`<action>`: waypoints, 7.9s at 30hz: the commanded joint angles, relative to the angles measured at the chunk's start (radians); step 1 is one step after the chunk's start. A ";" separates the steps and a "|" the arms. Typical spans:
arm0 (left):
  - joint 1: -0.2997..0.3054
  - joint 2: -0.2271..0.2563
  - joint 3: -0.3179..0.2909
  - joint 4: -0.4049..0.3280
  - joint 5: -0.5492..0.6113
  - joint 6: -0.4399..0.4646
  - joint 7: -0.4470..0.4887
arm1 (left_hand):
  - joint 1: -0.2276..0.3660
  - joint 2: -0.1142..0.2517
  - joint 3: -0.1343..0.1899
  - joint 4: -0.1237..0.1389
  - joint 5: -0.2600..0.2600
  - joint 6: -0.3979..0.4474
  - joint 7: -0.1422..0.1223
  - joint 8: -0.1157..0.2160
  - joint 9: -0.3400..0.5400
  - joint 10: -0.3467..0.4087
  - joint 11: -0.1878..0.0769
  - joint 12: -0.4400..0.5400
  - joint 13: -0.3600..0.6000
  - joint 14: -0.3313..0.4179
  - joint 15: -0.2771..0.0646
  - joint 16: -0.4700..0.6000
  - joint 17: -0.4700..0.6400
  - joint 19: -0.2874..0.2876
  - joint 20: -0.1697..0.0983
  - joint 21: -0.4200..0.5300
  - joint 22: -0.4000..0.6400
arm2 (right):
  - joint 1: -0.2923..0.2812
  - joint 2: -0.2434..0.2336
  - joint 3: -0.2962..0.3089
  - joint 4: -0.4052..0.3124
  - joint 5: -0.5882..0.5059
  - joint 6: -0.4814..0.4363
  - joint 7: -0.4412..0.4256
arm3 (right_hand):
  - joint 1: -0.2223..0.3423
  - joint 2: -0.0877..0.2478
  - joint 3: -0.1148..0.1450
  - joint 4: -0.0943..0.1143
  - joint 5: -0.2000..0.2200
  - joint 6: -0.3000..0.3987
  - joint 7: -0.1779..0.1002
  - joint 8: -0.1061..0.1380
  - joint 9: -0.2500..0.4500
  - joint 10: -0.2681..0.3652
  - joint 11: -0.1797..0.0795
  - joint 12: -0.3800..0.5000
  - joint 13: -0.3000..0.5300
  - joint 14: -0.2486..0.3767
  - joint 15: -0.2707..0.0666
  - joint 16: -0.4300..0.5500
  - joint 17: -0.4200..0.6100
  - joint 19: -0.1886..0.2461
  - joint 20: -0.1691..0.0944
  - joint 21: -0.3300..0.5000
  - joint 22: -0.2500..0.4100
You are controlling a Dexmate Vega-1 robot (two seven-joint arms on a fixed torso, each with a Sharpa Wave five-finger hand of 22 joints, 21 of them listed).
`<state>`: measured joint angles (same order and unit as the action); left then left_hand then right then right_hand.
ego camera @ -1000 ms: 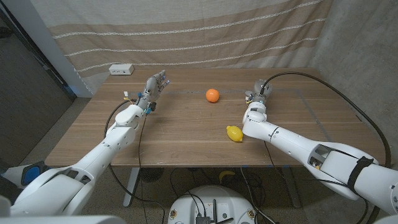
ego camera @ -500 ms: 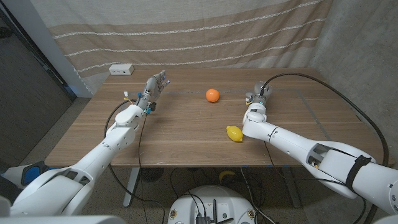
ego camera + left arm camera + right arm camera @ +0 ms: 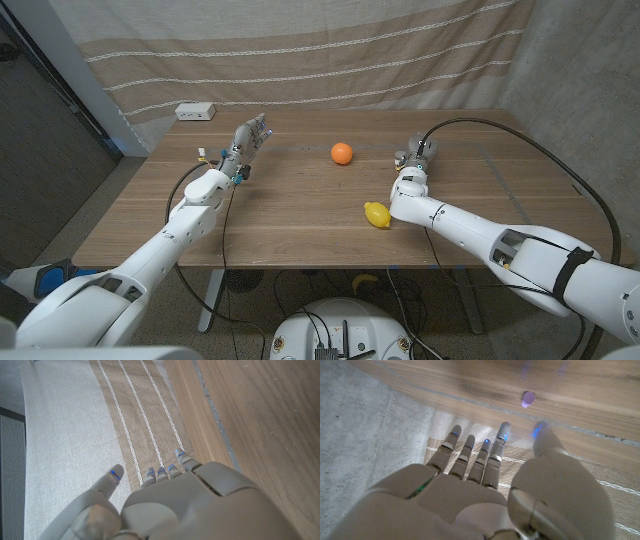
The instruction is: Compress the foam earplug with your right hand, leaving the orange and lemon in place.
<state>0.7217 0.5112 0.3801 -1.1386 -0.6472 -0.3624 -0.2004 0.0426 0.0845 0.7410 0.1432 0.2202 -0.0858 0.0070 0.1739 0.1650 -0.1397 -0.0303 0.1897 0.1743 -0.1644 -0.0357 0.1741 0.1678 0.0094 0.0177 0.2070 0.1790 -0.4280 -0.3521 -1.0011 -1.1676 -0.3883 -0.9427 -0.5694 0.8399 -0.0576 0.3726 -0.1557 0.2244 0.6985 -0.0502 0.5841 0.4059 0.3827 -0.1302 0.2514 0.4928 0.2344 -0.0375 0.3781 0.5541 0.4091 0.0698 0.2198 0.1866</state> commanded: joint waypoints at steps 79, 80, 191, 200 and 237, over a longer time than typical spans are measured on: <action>0.015 0.015 -0.014 -0.011 -0.008 -0.011 -0.001 | 0.010 0.098 -0.008 -0.009 0.004 -0.009 0.001 0.005 0.006 -0.010 -0.003 0.001 0.002 -0.020 0.002 0.004 0.002 -0.004 0.009 -0.003 0.002 | 0.037 0.087 -0.024 0.256 0.024 0.150 -0.220 | 0.236 0.118 0.092 -0.023 -0.026 0.325 0.055 0.066 -0.143 0.280 -0.078 0.067 0.043 0.146 -0.174 0.026 -0.028 0.096 -0.089 0.038 0.002; 0.015 0.015 -0.014 -0.010 -0.007 -0.012 -0.001 | 0.010 0.098 -0.008 -0.009 0.004 -0.009 0.001 0.005 0.006 -0.010 -0.003 0.001 0.002 -0.019 0.002 0.004 0.002 -0.004 0.009 -0.003 0.002 | 0.034 0.079 -0.025 0.250 0.019 0.161 -0.227 | 0.236 0.118 0.093 -0.023 -0.026 0.326 0.055 0.066 -0.144 0.281 -0.078 0.067 0.043 0.146 -0.174 0.026 -0.029 0.096 -0.089 0.038 0.002; 0.011 0.022 -0.008 -0.038 0.009 -0.018 0.002 | 0.012 0.087 -0.018 -0.027 0.001 -0.015 0.003 0.004 0.006 -0.017 0.004 0.001 0.002 -0.025 0.002 0.001 -0.001 -0.008 0.010 -0.004 0.002 | -0.296 -0.166 0.635 -0.225 1.014 0.903 0.452 | 0.193 0.103 0.144 -0.013 0.066 0.298 0.125 0.120 -0.045 0.345 -0.035 0.028 0.076 0.176 -0.146 -0.011 -0.051 0.138 -0.076 0.053 0.007; 0.015 0.028 -0.009 -0.049 0.012 -0.018 0.006 | 0.014 0.086 -0.020 -0.031 0.000 -0.016 0.002 0.004 0.006 -0.018 0.004 0.000 0.002 -0.026 0.002 0.001 -0.001 -0.008 0.010 -0.004 0.002 | -0.296 -0.179 0.644 -0.216 1.083 0.952 0.568 | 0.187 0.101 0.139 -0.010 0.073 0.293 0.120 0.122 -0.037 0.355 -0.033 0.030 0.079 0.176 -0.145 -0.009 -0.046 0.139 -0.075 0.054 0.007; 0.037 0.046 -0.013 -0.087 0.016 -0.011 0.017 | 0.024 0.085 -0.026 -0.053 -0.003 -0.032 0.003 0.002 0.006 -0.033 0.006 -0.003 0.002 -0.037 0.008 -0.001 -0.002 -0.014 0.009 -0.006 0.001 | -0.327 -0.219 0.706 -0.224 1.293 0.988 0.842 | 0.085 0.249 0.029 0.099 -0.013 0.118 0.035 0.173 0.157 0.257 -0.084 0.022 0.189 0.050 -0.156 0.019 0.066 0.036 -0.132 0.047 0.018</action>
<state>0.7547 0.5553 0.3682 -1.2215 -0.6320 -0.3722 -0.1840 0.0559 0.0924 0.7127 0.0966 0.2202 -0.1055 0.0089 0.1739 0.1650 -0.1631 -0.0285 0.1897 0.1743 -0.1697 -0.0304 0.1742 0.1630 0.0020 0.0250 0.2027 0.1790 -0.7355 -0.5990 -0.3504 -1.4359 0.7804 -0.0292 0.1176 0.9283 0.2004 0.3992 -0.0603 0.2011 0.8188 -0.0105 0.7496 0.5546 0.6245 -0.1949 0.2667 0.6744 0.2910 -0.0411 0.4023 0.6144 0.4495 -0.0464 0.2662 0.2026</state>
